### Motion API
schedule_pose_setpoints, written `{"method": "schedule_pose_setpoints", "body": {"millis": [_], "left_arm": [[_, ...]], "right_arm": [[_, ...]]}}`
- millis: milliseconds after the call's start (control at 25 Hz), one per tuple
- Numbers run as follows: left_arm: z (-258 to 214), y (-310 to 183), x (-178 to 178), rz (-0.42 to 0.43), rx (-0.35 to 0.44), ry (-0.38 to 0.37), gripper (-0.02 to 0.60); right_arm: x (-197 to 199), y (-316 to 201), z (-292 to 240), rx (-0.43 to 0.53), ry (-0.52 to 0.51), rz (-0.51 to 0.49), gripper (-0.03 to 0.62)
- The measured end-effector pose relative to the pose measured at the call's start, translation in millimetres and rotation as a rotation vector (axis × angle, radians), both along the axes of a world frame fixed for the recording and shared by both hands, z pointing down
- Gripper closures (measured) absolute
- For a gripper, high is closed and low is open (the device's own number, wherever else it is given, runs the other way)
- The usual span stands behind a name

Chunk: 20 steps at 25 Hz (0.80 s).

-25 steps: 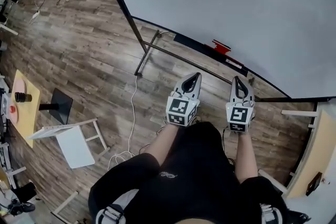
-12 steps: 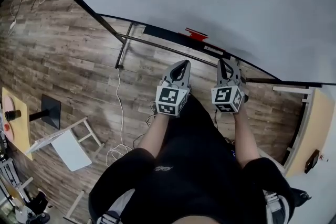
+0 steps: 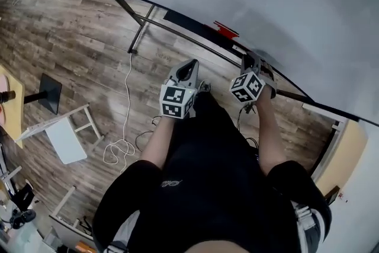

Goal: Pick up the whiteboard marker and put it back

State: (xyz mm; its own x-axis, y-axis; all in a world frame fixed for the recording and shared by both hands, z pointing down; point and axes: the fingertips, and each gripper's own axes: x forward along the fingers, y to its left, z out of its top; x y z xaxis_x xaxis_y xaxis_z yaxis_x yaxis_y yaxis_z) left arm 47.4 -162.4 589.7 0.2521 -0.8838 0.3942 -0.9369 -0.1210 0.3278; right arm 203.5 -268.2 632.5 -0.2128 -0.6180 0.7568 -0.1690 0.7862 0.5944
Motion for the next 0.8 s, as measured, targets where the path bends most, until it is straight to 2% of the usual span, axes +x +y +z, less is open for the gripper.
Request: {"method": "schedule_pose_setpoints", "body": {"millis": [160,240,480,800], "left_arm": [[7.2,7.4,-27.5,-0.074,-0.019,-0.006,0.575],[9.0,10.9,-39.4,-0.112,-0.023,0.001,0.575],[15.8,24.0,-53.7,-0.167,-0.037,0.02,0.575],[20.7,30.5,-62.8,-0.207,-0.046,0.056,0.575]], "right_arm": [[-8.9,-3.4,22.0,-0.055,0.047,-0.02,0.578],[-11.7,-4.6,33.8,-0.075,0.094,-0.037,0.517],[-5.5,-8.5,53.1,-0.088,0.181,-0.036,0.519],[-9.1,-12.7,63.6,-0.085,0.212,-0.025,0.515]]}}
